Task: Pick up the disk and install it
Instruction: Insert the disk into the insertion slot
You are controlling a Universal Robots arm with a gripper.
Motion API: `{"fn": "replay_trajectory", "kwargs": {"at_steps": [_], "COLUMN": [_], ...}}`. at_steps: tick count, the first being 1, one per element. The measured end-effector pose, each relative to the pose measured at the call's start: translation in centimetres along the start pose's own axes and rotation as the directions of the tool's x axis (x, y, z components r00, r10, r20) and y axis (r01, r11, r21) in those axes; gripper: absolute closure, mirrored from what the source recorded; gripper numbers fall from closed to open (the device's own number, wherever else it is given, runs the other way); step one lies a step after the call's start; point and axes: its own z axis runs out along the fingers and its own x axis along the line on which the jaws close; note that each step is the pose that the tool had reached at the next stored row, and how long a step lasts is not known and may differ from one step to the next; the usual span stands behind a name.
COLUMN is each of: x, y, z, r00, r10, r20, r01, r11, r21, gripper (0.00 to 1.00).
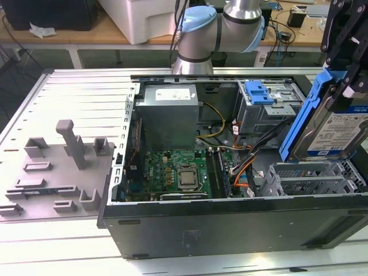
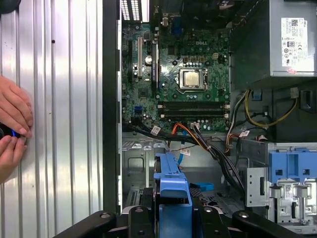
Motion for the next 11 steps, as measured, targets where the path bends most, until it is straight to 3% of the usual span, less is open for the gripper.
{"fn": "replay_trajectory", "kwargs": {"at_steps": [11], "x": [0.01], "y": [0.13], "z": [0.23], "r00": [1.0000], "r10": [0.000], "r20": [0.0001], "r01": [0.000], "r11": [1.0000], "r21": [0.0000], "gripper": [0.63]}}
